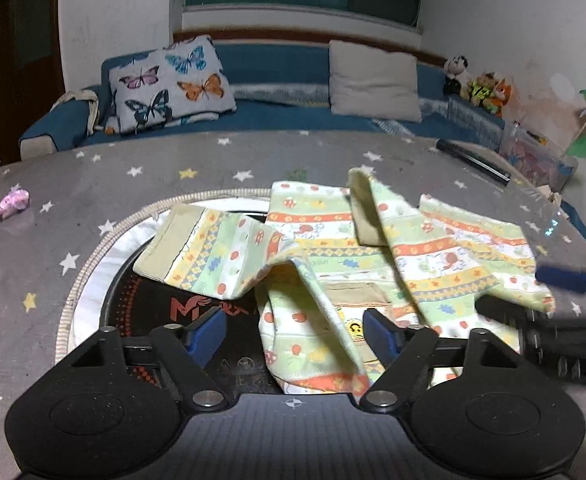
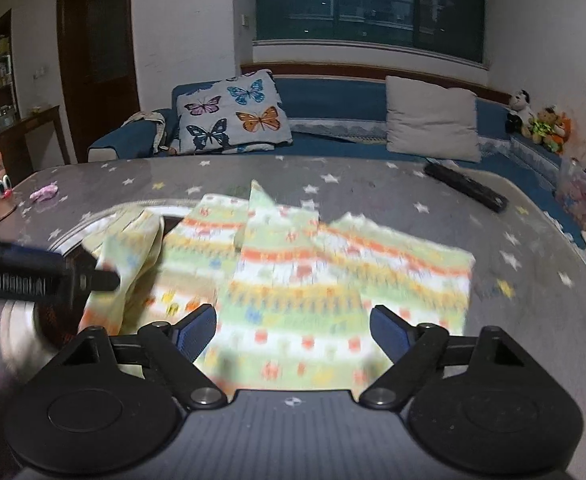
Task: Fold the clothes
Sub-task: 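Grasp the shirt body with the left gripper while the right gripper grasps another edge, then lift the shirt, lay it flat on the table and open both grippers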
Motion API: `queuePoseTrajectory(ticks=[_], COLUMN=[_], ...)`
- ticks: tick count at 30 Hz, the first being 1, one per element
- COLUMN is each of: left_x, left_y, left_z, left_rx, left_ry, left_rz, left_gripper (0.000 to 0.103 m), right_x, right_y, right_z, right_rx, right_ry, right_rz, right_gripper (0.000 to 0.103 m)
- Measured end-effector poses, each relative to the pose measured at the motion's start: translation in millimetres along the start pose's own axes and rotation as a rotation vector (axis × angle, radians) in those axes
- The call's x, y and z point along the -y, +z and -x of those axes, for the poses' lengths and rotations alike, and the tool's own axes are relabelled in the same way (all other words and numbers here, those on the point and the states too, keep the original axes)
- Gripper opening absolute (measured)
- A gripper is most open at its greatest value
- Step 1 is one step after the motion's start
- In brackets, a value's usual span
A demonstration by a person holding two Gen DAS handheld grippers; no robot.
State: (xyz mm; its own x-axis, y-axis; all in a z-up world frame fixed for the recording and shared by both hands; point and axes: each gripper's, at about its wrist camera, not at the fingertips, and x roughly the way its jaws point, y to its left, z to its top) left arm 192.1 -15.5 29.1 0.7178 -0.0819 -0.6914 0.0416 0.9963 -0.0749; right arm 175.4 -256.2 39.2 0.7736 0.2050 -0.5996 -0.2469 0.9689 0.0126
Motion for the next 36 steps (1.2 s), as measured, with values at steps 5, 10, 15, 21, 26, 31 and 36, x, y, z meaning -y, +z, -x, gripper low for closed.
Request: queuePoseTrajectory(ticks=[5, 10, 15, 21, 26, 31, 36], left_x=[-5, -4, -5, -14, -29, -52, -74], left_y=[8, 14, 15, 11, 3, -10, -32], left_z=[-12, -21, -24, -17, 2, 27, 55], left_rx=[-0.028, -0.048, -0.042, -0.017, 0.027, 0.053, 0.069], left_ry=[-0.025, -0.038, -0.035, -0.014, 0.031, 0.075, 0.099], left_rz=[0.014, 0.006, -0.016, 0.008, 0.043, 0.105, 0.166], left_gripper=[0.053, 0.022, 0.009, 0.002, 0.002, 0.001, 0.001], right_x=[-5, -13, -15, -3, 8, 30, 59], right_y=[30, 50, 56, 52, 53, 50, 33], right_z=[-36, -78, -118, -125, -95, -53, 0], right_rx=[0.02, 0.014, -0.03, -0.066, -0.008, 0.047, 0.107], right_ry=[0.018, 0.032, 0.015, 0.054, 0.038, 0.002, -0.046], right_rz=[0.062, 0.099, 0.101, 0.046, 0.027, -0.017, -0.072], right_gripper=[0.081, 0.074, 0.06, 0.01, 0.005, 0.004, 0.004])
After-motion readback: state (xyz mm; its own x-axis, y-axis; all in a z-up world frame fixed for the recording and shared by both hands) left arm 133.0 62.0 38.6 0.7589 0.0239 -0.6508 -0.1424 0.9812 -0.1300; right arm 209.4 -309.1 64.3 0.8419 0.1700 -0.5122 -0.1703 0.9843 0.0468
